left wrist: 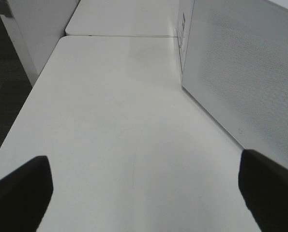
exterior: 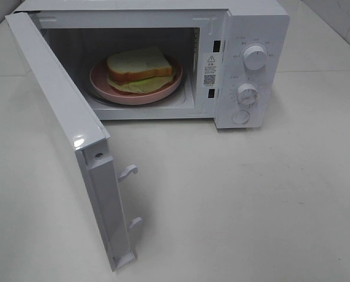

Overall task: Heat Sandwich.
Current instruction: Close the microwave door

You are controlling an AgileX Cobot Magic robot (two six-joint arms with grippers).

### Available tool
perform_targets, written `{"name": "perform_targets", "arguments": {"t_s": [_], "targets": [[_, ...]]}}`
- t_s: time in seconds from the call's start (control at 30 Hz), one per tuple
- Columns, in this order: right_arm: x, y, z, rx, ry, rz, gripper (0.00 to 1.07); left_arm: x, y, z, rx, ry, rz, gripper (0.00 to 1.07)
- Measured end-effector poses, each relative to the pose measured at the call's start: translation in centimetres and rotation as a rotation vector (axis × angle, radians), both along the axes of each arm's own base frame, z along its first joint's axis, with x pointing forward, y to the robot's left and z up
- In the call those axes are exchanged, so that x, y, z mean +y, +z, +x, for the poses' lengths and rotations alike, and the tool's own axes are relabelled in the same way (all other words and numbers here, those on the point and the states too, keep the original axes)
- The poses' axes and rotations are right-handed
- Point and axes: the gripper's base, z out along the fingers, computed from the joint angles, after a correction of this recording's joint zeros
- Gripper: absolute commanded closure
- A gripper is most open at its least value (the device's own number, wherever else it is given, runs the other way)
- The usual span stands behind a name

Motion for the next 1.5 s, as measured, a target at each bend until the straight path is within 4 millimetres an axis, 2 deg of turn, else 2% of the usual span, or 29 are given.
{"name": "perform_targets", "arguments": {"t_s": [1.5], "targets": [[0.0, -0.03, 0.01, 0.001, -0.001, 0.001, 0.31, -0.02, 0.0, 0.0, 0.0, -0.001, -0.002, 0.09]]}}
